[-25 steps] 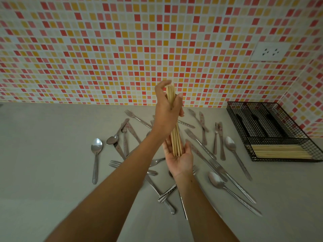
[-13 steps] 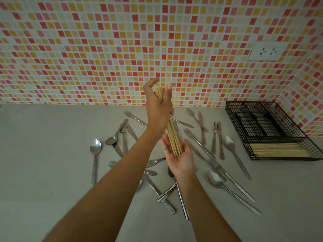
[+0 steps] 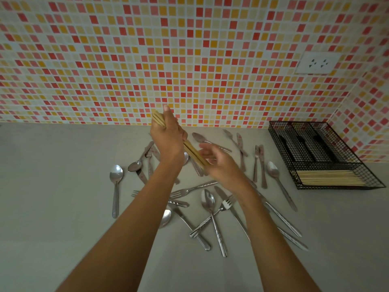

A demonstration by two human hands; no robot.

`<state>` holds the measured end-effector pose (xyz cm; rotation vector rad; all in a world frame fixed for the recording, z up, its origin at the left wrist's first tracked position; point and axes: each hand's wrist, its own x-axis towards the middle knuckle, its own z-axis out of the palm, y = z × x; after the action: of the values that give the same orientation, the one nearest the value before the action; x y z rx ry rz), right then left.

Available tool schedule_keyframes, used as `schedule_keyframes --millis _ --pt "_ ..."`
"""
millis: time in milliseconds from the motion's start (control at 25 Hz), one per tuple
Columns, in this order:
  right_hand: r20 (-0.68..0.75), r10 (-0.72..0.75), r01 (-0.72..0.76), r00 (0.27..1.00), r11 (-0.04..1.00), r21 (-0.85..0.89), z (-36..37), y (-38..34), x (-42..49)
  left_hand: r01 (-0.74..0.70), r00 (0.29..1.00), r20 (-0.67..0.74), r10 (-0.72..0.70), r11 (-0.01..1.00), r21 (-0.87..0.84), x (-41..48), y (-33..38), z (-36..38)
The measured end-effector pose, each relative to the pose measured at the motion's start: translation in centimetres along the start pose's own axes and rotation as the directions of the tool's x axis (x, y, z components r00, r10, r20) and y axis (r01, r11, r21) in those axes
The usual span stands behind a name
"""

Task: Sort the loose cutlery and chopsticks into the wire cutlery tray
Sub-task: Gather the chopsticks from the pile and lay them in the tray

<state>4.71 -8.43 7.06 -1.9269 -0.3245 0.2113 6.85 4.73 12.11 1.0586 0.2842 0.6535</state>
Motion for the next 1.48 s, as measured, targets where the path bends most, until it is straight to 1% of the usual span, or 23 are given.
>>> schedule_keyframes --millis 40,80,160,240,280,400,440,480,520,560,600,680,760,840,960,1040,1080,1120,1200,1240,1280,1360,1480 --pt "0.078 -0.002 0.019 0.997 0.976 -0.218 0.5 -0.8 -0.1 0.006 1.0 -0.005 -0.006 1.0 -0.014 -0.4 0.0 0.1" --pt "0.085 -0.013 0.045 0.996 0.92 -0.39 1.2 -1.2 -0.1 0.011 1.0 -0.005 -0.011 1.0 -0.023 -0.8 0.0 0.2" --pt "-0.042 -0.085 0.044 0.996 0.81 -0.584 2.0 -1.3 -0.6 0.039 0.999 0.002 -0.039 0.999 -0.035 -2.1 -0.4 0.5" --pt "-0.173 -0.151 -0.007 0.973 0.734 -0.68 1.7 -0.8 -1.2 0.087 0.996 0.03 -0.086 0.994 -0.067 -3.6 -1.2 1.1" --pt "-0.204 -0.153 -0.033 0.967 0.716 -0.697 1.1 -0.4 -1.6 0.122 0.991 0.054 -0.118 0.99 -0.07 -4.4 -1.6 1.4" --pt "-0.203 -0.157 -0.058 0.967 0.639 -0.767 -1.9 1.2 -3.0 0.215 0.971 0.116 -0.209 0.976 -0.039 -6.1 -2.7 2.5" --pt "-0.188 -0.199 -0.046 0.962 0.56 -0.827 -3.0 1.7 -3.3 0.21 0.971 0.119 -0.208 0.978 -0.012 -6.2 -2.9 2.5" --pt "-0.175 -0.248 -0.041 0.953 0.467 -0.884 -4.6 2.4 -3.7 0.177 0.976 0.125 -0.179 0.984 0.025 -6.6 -3.3 2.6" --pt "-0.163 -0.27 -0.041 0.949 0.404 -0.914 -6.3 3.0 -4.1 0.12 0.981 0.145 -0.13 0.99 0.079 -7.0 -4.0 2.9" --pt "-0.136 -0.238 -0.034 0.962 0.39 -0.92 -8.1 3.6 -4.4 0.057 0.979 0.183 -0.085 0.986 0.153 -7.5 -4.8 3.3" --pt "-0.105 -0.2 -0.015 0.974 0.407 -0.913 -9.9 4.4 -4.8 -0.002 0.971 0.234 -0.057 0.969 0.245 -8.3 -5.7 4.0" --pt "-0.062 -0.162 0.01 0.985 0.413 -0.911 -13.5 6.3 -5.2 -0.087 0.946 0.32 -0.051 0.911 0.402 -10.2 -7.7 5.8" --pt "-0.048 -0.159 0.019 0.986 0.396 -0.918 -17.0 8.1 -5.9 -0.085 0.933 0.345 -0.108 0.862 0.5 -12.6 -9.7 8.1" --pt "-0.019 -0.128 0.027 0.992 0.348 -0.937 -20.9 10.1 -6.6 -0.067 0.9 0.388 -0.198 0.817 0.572 -15.0 -11.9 10.6" --pt "0.049 -0.041 0.057 0.998 0.226 -0.973 -26.7 12.7 -6.9 -0.071 0.821 0.478 -0.312 0.775 0.628 -16.9 -14.7 13.2" --pt "0.082 0.015 0.078 0.997 0.177 -0.981 -30.4 14.4 -6.7 -0.103 0.776 0.541 -0.323 0.782 0.615 -17.6 -16.4 14.7" --pt "0.092 0.042 0.084 0.995 0.165 -0.983 -31.9 15.3 -6.5 -0.132 0.74 0.575 -0.349 0.763 0.633 -17.7 -17.4 15.1" --pt "0.107 0.075 0.094 0.991 0.16 -0.983 -33.1 16.1 -6.3 -0.16 0.689 0.593 -0.417 0.71 0.686 -17.9 -18.4 15.3" --pt "0.167 0.125 0.146 0.978 0.162 -0.976 -35.0 17.8 -5.6 -0.249 0.581 0.581 -0.57 0.555 0.794 -18.5 -19.9 15.4" --pt "0.2 0.141 0.177 0.97 0.163 -0.971 -35.6 18.6 -5.2 -0.322 0.539 0.604 -0.588 0.519 0.792 -18.7 -20.4 15.4" --pt "0.229 0.148 0.204 0.962 0.164 -0.965 -36.0 19.2 -4.8 -0.385 0.505 0.645 -0.574 0.519 0.763 -18.9 -20.9 15.4" --pt "0.267 0.144 0.24 0.953 0.181 -0.954 -36.4 20.2 -4.0 -0.44 0.479 0.702 -0.527 0.548 0.712 -18.8 -21.8 15.4" --pt "0.29 0.142 0.255 0.947 0.22 -0.942 -36.8 21.4 -3.3 -0.428 0.518 0.684 -0.514 0.537 0.727 -18.9 -22.3 15.6"
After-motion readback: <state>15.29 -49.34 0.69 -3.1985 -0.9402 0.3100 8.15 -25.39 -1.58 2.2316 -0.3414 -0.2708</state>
